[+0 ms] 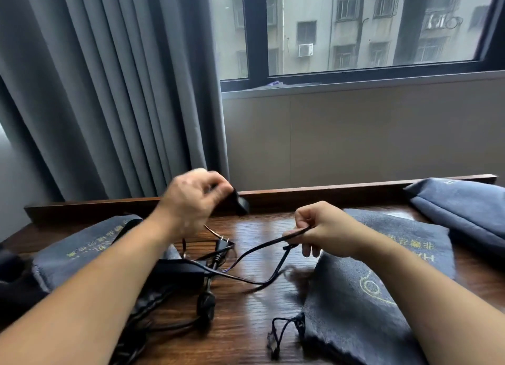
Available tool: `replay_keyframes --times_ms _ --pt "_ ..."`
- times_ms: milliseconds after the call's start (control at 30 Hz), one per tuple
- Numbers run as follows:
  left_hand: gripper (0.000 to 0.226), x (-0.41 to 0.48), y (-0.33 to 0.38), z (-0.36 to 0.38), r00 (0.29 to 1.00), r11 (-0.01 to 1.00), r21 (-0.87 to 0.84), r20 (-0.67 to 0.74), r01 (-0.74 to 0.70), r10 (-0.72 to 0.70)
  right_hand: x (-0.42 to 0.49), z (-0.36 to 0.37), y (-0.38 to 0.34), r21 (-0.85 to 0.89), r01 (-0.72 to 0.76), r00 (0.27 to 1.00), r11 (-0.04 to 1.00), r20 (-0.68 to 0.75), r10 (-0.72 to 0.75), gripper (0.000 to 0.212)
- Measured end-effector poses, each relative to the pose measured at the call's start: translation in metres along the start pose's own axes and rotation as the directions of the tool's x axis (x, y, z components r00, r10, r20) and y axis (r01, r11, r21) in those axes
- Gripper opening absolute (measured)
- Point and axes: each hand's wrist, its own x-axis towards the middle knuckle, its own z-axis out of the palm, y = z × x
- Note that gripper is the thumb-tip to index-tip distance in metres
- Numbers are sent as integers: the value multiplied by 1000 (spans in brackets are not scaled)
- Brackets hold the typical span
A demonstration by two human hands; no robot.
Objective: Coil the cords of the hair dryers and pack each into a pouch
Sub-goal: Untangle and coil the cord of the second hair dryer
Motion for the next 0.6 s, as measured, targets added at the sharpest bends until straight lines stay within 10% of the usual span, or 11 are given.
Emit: replay_keyframes --times_ms 167,600 --pt "20 -10 35 -28 994 882 -460 13 103 -110 2 -3 -4 32 -134 985 990 -101 137 37" --pt "43 -88 100 101 922 964 -225 324 -143 213 -6 -11 -14 375 -174 984 910 41 172 16"
